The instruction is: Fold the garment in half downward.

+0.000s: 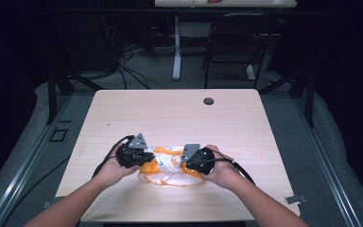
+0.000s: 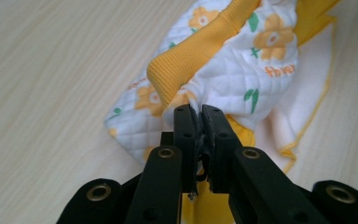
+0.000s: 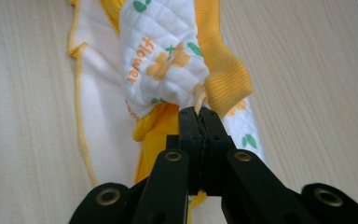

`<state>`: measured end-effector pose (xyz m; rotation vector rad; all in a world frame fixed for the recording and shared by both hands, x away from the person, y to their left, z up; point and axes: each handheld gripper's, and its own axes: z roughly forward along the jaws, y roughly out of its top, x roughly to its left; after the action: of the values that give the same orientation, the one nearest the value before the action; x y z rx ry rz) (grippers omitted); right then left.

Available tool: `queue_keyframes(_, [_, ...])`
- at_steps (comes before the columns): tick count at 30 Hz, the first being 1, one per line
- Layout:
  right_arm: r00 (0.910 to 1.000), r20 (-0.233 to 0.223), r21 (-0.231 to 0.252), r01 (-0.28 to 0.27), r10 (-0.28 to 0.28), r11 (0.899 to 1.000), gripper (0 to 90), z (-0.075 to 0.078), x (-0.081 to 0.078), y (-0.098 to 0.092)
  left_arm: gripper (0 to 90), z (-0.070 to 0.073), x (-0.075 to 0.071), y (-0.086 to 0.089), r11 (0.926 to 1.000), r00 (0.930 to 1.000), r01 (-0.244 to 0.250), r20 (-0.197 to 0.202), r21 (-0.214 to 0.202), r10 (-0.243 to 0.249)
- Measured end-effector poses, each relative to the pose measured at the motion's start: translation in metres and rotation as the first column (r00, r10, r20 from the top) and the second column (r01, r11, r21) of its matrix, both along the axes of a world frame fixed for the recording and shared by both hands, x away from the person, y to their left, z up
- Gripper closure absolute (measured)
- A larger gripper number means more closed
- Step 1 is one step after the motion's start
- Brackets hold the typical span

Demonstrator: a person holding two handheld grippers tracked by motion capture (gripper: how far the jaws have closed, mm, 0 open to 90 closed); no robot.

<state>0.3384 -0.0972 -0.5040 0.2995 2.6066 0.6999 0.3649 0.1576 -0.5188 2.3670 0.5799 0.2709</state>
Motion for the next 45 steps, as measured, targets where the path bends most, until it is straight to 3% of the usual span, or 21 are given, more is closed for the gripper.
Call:
queue_keyframes(5, [0.9991, -0.040, 0.022, -0.015, 0.016, 1.000, 89.1, -0.010, -0.009, -0.001, 81.7, -0.007, -0.011, 0.000, 0.9991, 0.9990, 0.039, -0.020, 0.016, -0.039])
queue_keyframes(13, [0.9956, -0.092, 0.078, -0.010, 0.017, 0.997, 89.0, -0.024, -0.023, -0.009, 83.3, -0.013, -0.024, 0.006, 0.9985, 0.9978, 0.045, -0.047, -0.030, -0.047])
queue_keyframes(14, [0.9950, -0.097, 0.063, -0.017, 0.023, 0.998, 89.0, -0.024, -0.024, -0.010, 83.3, -0.014, -0.026, 0.007, 0.9982, 0.9977, 0.043, -0.052, -0.041, -0.045])
queue_keyframes(19, [0.9930, -0.117, 0.092, -0.005, 0.016, 0.996, 88.8, -0.034, -0.031, -0.012, 83.1, -0.017, -0.035, 0.009, 0.9975, 0.9966, 0.046, -0.066, -0.054, -0.050])
queue_keyframes(22, [0.9917, -0.127, 0.083, -0.007, 0.017, 0.997, 88.7, -0.037, -0.033, -0.015, 83.0, -0.022, -0.040, 0.010, 0.9968, 0.9953, 0.052, -0.078, -0.061, -0.056])
queue_keyframes(25, [0.9909, -0.134, 0.113, 0.003, 0.012, 0.994, 88.6, -0.040, -0.036, -0.016, 83.1, -0.027, -0.045, 0.010, 0.9970, 0.9942, 0.058, -0.087, -0.052, -0.062])
queue_keyframes(34, [0.9853, -0.171, 0.108, 0.007, 0.011, 0.994, 87.9, -0.048, -0.043, -0.018, 82.2, -0.038, -0.049, 0.010, 0.9969, 0.9921, 0.043, -0.115, -0.066, -0.051])
queue_keyframes(40, [0.9847, -0.174, 0.149, 0.032, -0.006, 0.988, 82.1, -0.041, -0.048, -0.025, 77.9, -0.024, -0.049, 0.018, 0.9959, 0.9935, 0.036, -0.104, -0.083, -0.045])
queue_keyframes(45, [0.9867, -0.158, 0.226, 0.075, -0.040, 0.971, 81.3, -0.025, -0.048, -0.036, 74.5, -0.007, -0.046, 0.027, 0.9939, 0.9967, 0.020, -0.077, -0.109, -0.029])
